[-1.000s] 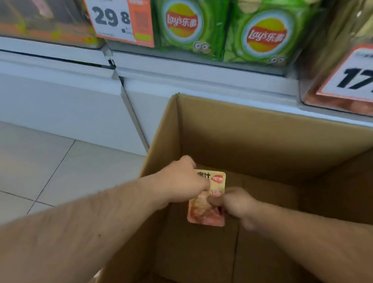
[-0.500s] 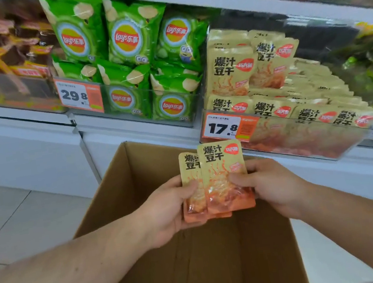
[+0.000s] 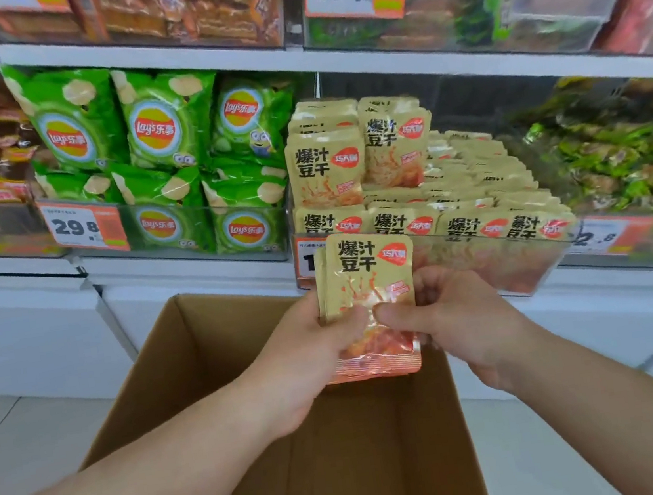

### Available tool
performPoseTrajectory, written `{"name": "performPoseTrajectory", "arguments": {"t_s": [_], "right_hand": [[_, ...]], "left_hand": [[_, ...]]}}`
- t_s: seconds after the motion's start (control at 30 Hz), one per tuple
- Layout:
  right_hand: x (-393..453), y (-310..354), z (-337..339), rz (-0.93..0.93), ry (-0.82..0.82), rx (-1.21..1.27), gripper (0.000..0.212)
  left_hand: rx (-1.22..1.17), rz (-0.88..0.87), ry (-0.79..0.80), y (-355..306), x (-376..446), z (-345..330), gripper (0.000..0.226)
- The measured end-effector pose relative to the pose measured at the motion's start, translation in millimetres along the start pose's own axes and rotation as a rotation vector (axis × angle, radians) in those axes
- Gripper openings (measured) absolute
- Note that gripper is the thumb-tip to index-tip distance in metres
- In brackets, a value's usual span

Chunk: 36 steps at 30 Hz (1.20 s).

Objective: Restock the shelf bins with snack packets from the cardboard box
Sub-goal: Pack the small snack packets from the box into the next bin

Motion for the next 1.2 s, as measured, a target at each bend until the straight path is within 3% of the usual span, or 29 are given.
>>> {"name": "performPoseTrajectory", "arguments": {"t_s": [0.1, 0.27, 0.37, 0.53, 0.6, 0.67, 0.73, 0.87, 1.03, 1.2], "right_hand": [[1, 9, 10, 0.038, -0.020, -0.005, 0.035], [8, 12, 31, 0.008, 0.034, -0.135, 0.016], [10, 17, 40, 0.036, 0.050, -0.077, 0.009], [15, 22, 57, 0.050, 0.187, -0.029, 0.021], [17, 27, 66, 0.043, 0.166, 0.006, 0.025], [15, 34, 79, 0.060, 0.119, 0.122, 0.024], [10, 42, 88, 0.078, 0.041, 0.271, 0.013], [7, 47, 95, 0.128, -0.199, 0.378, 0.024], [5, 47, 91, 0.139, -0.275, 0.387, 0.026], [7, 38, 94, 0.127, -0.326, 0.377, 0.012]], "left_hand": [[0.031, -0.030, 0.026, -8, 13, -8, 0.027], [0.056, -0.046, 0.119, -14, 32, -21, 0.032], [0.085, -0.083, 0.166, -20, 39, -28, 0.034], [0.197, -0.132, 0.236, -33, 53, -39, 0.030], [0.292, -0.192, 0.208, -38, 59, -44, 0.026], [0.431, -0.330, 0.132, -44, 66, -43, 0.027], [0.749, -0.502, 0.071, -51, 71, -38, 0.036], [1.483, -0.775, 0.222, -54, 86, -43, 0.059], [1.829, -0.558, 0.274, -39, 109, -55, 0.091], [1.880, -0.633, 0.177, -31, 114, -55, 0.080]]}}
Point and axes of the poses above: each hand's wrist, its own x-axis towards the middle knuckle, its own z-axis out of the back of the hand, y = z × x, the point moved 1 cm from there along x, towards the middle knuckle, and after that the axes turned 13 degrees about -z, right-handed, at the moved point
